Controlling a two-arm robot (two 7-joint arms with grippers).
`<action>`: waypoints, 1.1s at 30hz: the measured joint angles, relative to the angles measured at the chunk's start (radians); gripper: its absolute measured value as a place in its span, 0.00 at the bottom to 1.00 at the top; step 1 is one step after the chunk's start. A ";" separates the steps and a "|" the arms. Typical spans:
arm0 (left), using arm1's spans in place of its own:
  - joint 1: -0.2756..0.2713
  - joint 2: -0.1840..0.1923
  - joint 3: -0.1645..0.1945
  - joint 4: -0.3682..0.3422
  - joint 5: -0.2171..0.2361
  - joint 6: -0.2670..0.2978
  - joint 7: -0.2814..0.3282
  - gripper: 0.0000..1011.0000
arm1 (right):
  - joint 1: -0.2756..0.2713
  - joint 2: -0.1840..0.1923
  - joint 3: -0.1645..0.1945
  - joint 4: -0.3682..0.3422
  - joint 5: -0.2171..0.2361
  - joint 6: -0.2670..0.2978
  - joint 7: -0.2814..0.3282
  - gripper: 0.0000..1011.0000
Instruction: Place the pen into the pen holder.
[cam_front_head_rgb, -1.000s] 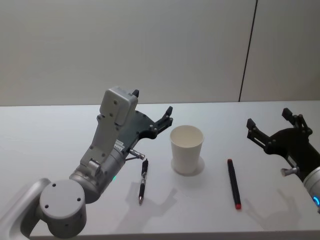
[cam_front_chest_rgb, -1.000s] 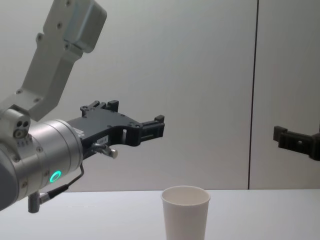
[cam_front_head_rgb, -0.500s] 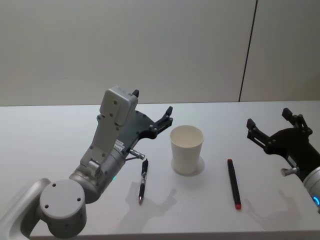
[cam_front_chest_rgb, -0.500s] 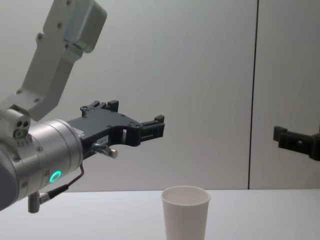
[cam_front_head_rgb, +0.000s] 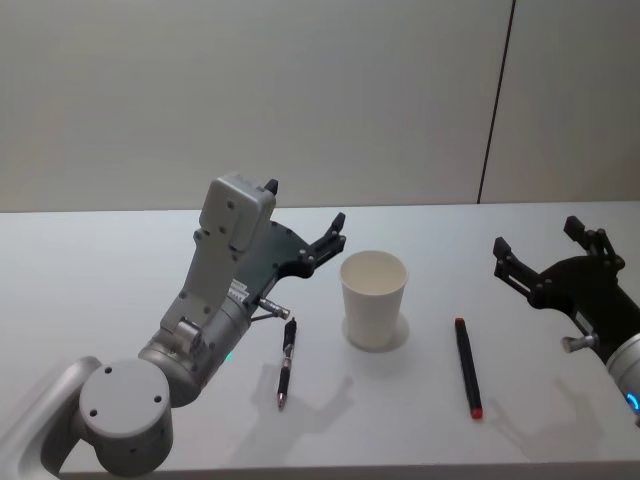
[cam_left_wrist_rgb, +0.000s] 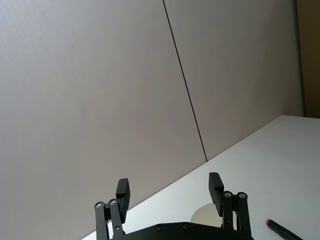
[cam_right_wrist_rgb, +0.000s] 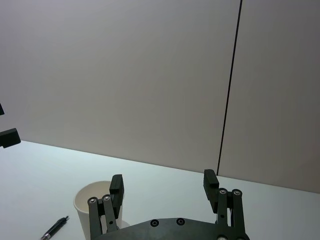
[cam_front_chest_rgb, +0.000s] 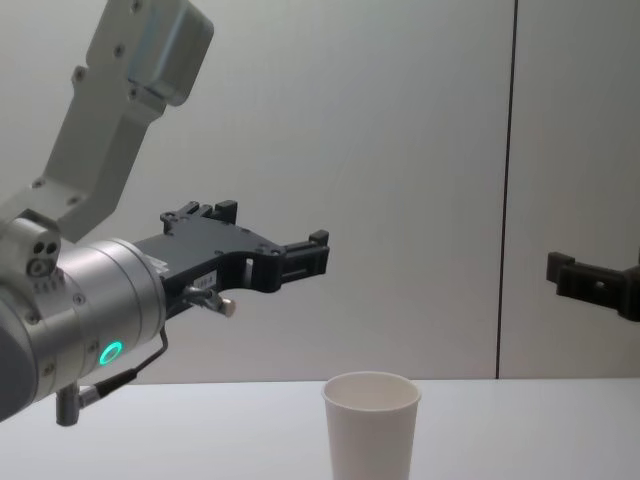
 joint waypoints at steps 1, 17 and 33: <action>0.000 0.000 0.000 0.000 0.000 0.000 0.000 0.99 | 0.000 0.000 0.000 0.000 0.000 0.000 0.000 0.99; 0.000 0.000 0.000 0.000 0.000 0.000 0.000 0.99 | 0.002 -0.001 0.000 0.001 0.000 0.001 0.000 0.99; 0.000 0.000 0.000 0.000 0.000 0.000 0.000 0.99 | 0.049 -0.025 0.005 0.049 0.003 0.078 0.001 0.99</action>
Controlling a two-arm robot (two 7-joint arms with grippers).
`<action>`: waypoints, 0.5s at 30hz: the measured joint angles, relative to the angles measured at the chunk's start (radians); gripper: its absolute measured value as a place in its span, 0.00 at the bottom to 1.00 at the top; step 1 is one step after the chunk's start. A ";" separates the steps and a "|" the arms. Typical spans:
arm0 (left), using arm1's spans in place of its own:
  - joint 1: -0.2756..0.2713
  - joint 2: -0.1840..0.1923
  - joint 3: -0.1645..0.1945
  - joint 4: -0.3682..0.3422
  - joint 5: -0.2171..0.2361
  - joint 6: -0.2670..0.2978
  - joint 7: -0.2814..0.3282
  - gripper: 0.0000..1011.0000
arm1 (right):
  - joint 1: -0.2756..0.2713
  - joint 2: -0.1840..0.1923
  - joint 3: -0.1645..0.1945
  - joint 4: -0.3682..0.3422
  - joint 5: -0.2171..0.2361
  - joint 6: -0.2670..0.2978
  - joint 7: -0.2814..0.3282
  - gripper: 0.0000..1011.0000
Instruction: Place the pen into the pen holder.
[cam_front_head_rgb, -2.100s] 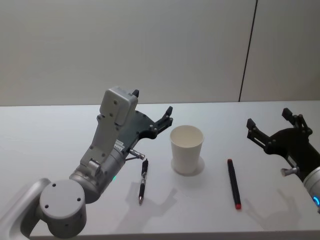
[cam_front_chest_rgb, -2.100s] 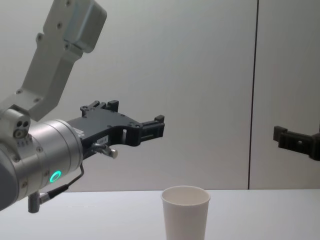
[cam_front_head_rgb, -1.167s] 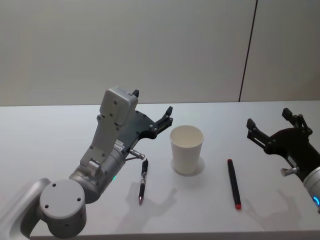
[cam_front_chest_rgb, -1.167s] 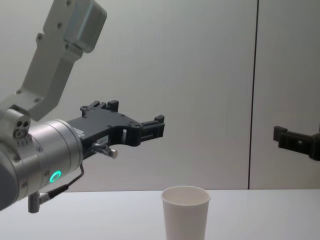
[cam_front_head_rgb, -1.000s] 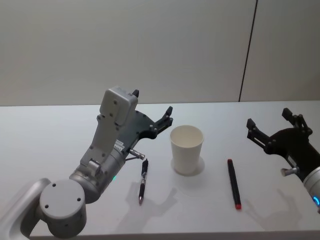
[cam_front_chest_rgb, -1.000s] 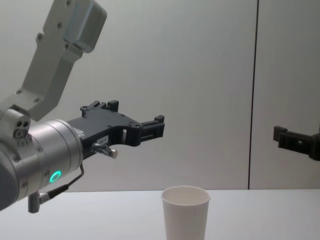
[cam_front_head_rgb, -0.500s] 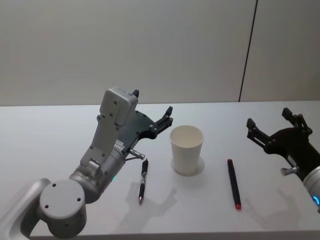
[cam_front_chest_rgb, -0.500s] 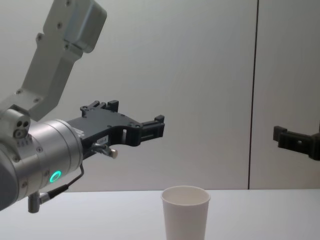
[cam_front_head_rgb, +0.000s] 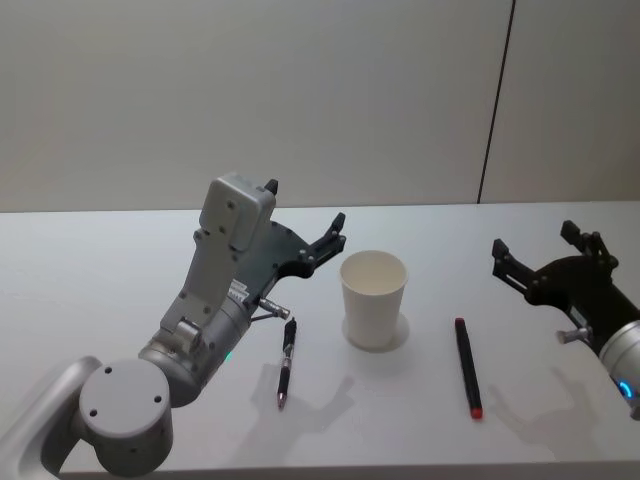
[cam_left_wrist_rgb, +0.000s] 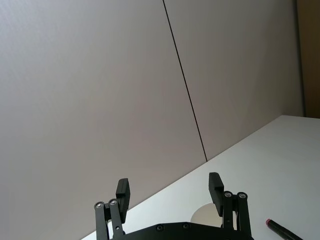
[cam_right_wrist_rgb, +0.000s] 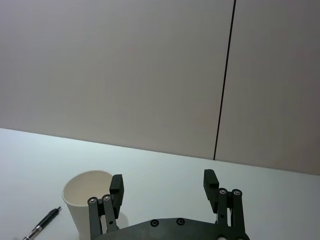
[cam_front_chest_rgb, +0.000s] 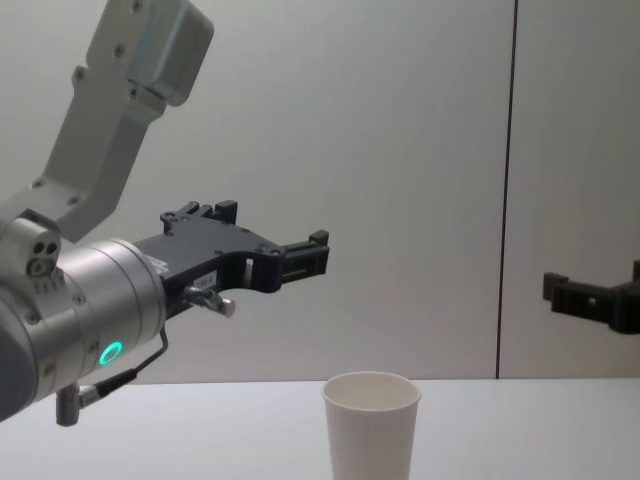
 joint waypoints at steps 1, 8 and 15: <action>0.000 0.000 0.000 0.000 0.000 0.000 0.000 0.99 | 0.006 -0.003 0.000 0.007 0.001 0.014 0.000 0.99; 0.000 0.000 0.000 0.000 0.000 0.000 0.000 0.99 | 0.033 -0.022 -0.002 0.042 0.004 0.080 -0.005 0.99; 0.000 0.000 0.000 0.000 0.000 0.000 0.000 0.99 | 0.057 -0.046 -0.010 0.081 0.004 0.153 -0.030 0.99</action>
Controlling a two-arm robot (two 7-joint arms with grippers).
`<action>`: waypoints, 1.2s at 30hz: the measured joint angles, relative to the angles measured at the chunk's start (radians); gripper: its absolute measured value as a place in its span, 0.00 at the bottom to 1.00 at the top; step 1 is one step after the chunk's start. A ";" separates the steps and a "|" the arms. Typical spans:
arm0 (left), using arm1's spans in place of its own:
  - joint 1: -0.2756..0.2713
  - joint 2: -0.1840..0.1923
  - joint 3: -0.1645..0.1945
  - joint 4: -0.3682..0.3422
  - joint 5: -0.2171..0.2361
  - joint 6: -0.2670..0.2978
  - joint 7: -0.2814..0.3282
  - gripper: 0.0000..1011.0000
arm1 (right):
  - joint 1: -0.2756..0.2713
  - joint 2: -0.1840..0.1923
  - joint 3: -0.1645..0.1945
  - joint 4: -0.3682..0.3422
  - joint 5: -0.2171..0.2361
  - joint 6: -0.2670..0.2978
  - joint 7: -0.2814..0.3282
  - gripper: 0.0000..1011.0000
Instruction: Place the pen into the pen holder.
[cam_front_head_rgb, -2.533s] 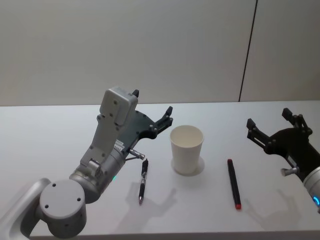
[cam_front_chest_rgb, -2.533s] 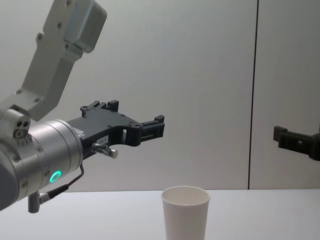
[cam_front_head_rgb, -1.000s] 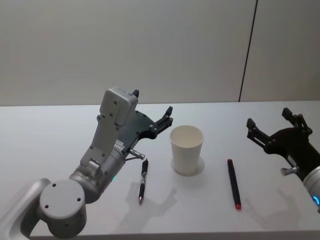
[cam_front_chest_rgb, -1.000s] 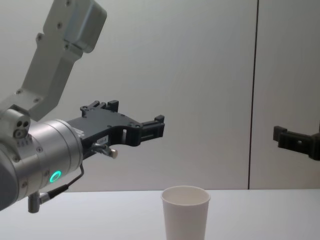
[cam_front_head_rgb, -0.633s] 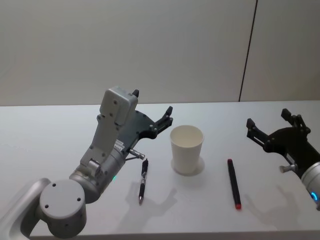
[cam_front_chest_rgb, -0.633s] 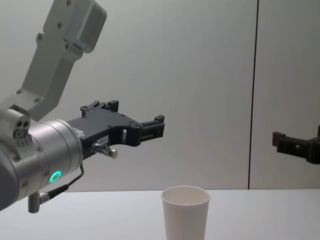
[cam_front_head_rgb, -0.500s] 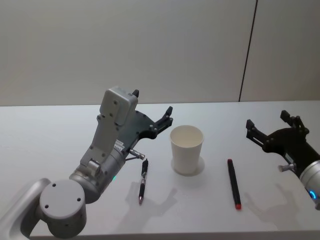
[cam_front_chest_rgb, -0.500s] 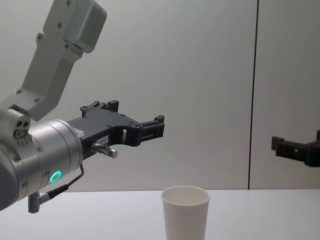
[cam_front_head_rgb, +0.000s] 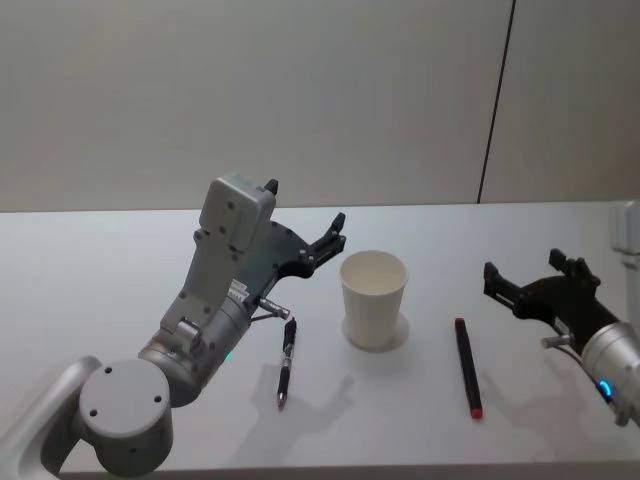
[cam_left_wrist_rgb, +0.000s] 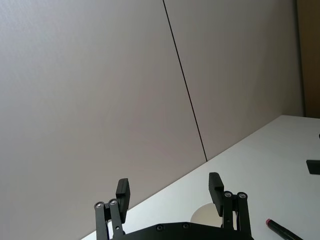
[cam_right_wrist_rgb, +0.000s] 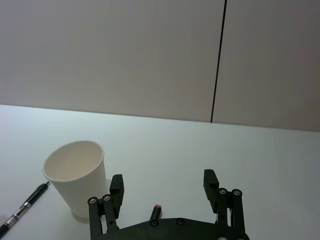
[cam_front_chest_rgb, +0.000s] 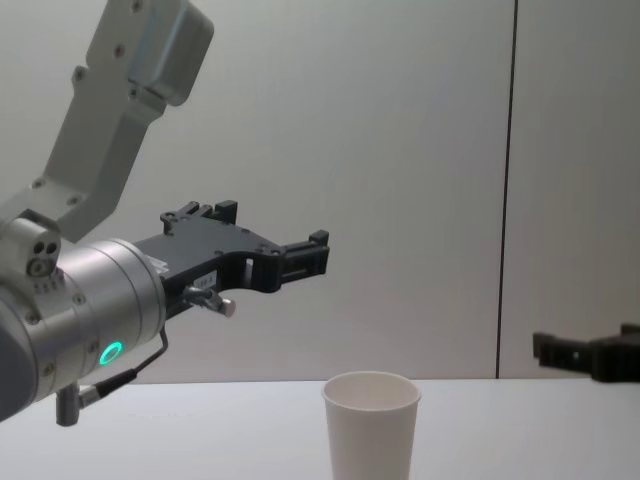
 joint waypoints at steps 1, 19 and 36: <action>0.000 0.000 0.000 0.000 0.000 0.000 0.000 0.99 | 0.005 -0.007 -0.003 0.010 0.000 0.014 -0.007 0.99; 0.000 0.000 0.000 0.000 0.000 0.000 0.000 0.99 | 0.042 -0.082 -0.040 0.088 -0.022 0.128 -0.117 0.99; 0.000 0.000 0.000 0.000 0.000 0.000 0.000 0.99 | 0.071 -0.160 -0.076 0.153 -0.044 0.177 -0.243 0.99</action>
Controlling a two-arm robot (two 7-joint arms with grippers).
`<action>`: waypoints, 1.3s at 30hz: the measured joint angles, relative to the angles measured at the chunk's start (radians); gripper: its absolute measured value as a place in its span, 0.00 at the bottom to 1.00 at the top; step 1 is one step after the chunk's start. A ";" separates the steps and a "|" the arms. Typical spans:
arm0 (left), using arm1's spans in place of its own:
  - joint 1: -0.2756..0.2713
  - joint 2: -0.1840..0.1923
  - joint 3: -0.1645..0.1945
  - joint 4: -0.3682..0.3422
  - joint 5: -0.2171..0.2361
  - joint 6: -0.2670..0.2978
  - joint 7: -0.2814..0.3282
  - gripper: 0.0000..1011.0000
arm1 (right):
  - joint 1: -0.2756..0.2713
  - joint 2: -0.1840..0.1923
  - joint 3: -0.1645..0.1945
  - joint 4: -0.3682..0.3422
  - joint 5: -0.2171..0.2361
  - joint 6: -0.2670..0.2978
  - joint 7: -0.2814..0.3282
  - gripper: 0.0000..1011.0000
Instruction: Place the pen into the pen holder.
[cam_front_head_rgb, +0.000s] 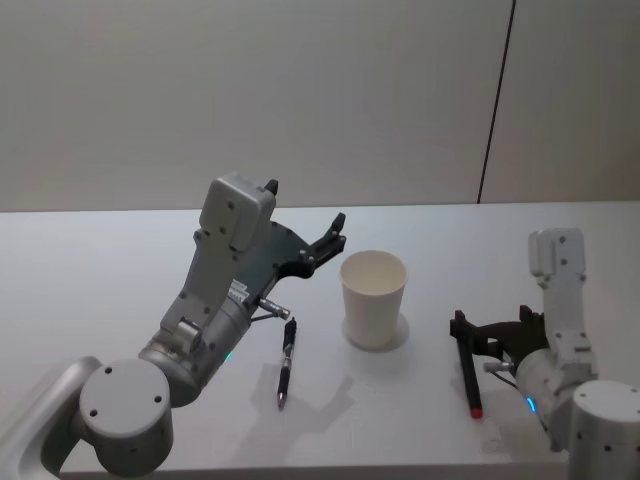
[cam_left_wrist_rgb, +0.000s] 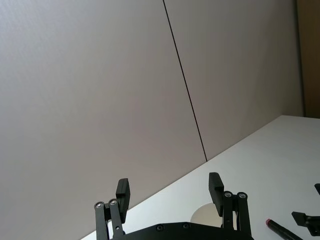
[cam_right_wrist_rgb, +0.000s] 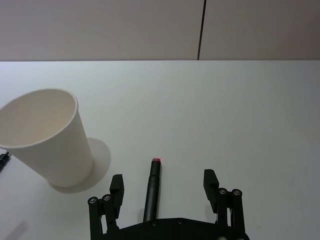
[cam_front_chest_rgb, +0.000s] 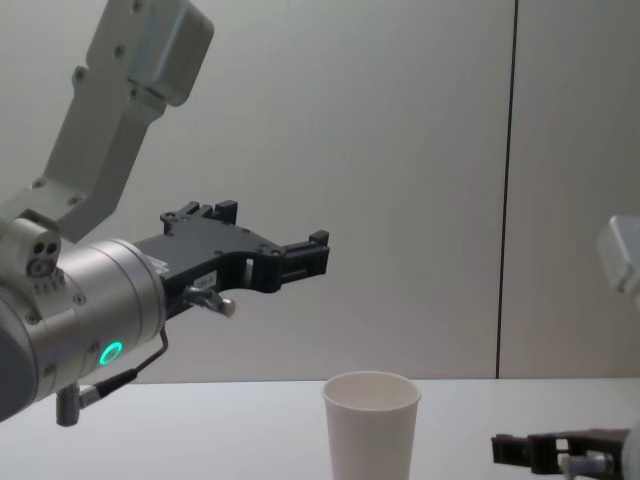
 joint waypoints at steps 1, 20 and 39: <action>0.000 0.000 0.000 0.000 0.000 0.000 0.000 0.99 | 0.002 -0.003 -0.001 0.004 -0.001 0.003 -0.006 0.99; 0.000 0.000 0.000 0.000 0.000 0.000 0.000 0.99 | 0.074 -0.077 -0.014 0.145 -0.017 0.030 -0.068 0.99; 0.000 0.000 0.000 0.000 0.000 0.000 0.000 0.99 | 0.136 -0.125 -0.014 0.285 -0.034 0.037 -0.082 0.81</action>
